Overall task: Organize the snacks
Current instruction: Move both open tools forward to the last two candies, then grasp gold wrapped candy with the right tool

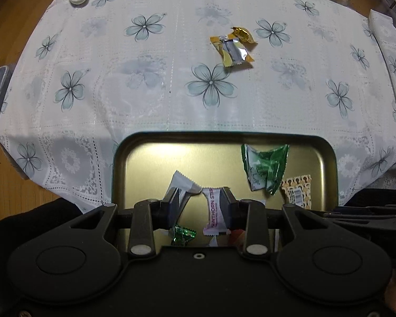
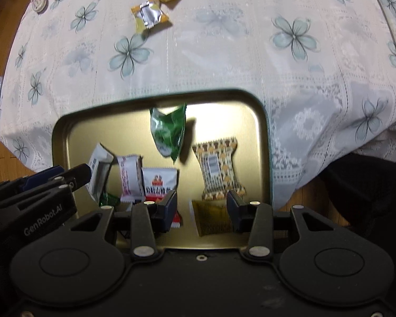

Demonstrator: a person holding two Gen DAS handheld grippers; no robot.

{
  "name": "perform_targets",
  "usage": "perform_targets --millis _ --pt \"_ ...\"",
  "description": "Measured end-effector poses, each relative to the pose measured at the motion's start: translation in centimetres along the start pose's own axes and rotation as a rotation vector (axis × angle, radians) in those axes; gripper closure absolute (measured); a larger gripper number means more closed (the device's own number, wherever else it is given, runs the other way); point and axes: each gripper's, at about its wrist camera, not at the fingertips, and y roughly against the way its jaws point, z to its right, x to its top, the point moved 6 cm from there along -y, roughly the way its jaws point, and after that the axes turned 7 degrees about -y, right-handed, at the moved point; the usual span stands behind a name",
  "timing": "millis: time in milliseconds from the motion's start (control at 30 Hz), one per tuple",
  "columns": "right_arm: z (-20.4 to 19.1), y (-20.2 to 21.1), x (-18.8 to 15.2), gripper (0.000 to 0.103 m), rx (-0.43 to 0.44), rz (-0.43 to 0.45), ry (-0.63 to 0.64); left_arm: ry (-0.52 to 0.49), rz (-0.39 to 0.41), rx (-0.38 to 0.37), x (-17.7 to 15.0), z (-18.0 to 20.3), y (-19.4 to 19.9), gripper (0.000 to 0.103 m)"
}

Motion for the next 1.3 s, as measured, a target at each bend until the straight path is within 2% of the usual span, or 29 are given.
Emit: perform_targets --millis 300,567,900,1000,1133,1300 --pt "-0.8 0.7 5.6 0.059 -0.017 0.045 -0.008 0.008 0.008 0.004 4.3 -0.4 -1.1 0.059" --pt "-1.6 -0.6 10.8 0.059 -0.042 0.051 -0.038 0.038 -0.006 -0.002 8.0 -1.4 -3.4 0.059" --pt "-2.3 -1.7 17.9 0.059 -0.051 0.086 -0.093 0.077 -0.002 0.043 12.9 -4.0 -6.9 0.059" --pt "-2.8 -1.8 20.1 0.059 -0.044 0.112 -0.109 0.096 -0.015 0.051 13.5 -5.1 -8.2 0.059" --pt "-4.0 -2.3 23.0 0.059 -0.03 0.143 -0.125 0.13 -0.06 0.016 13.5 -6.1 -9.4 0.059" --pt "-6.1 -3.3 25.1 0.059 0.013 0.178 -0.109 0.159 -0.062 0.009 13.5 -6.7 -9.5 0.059"
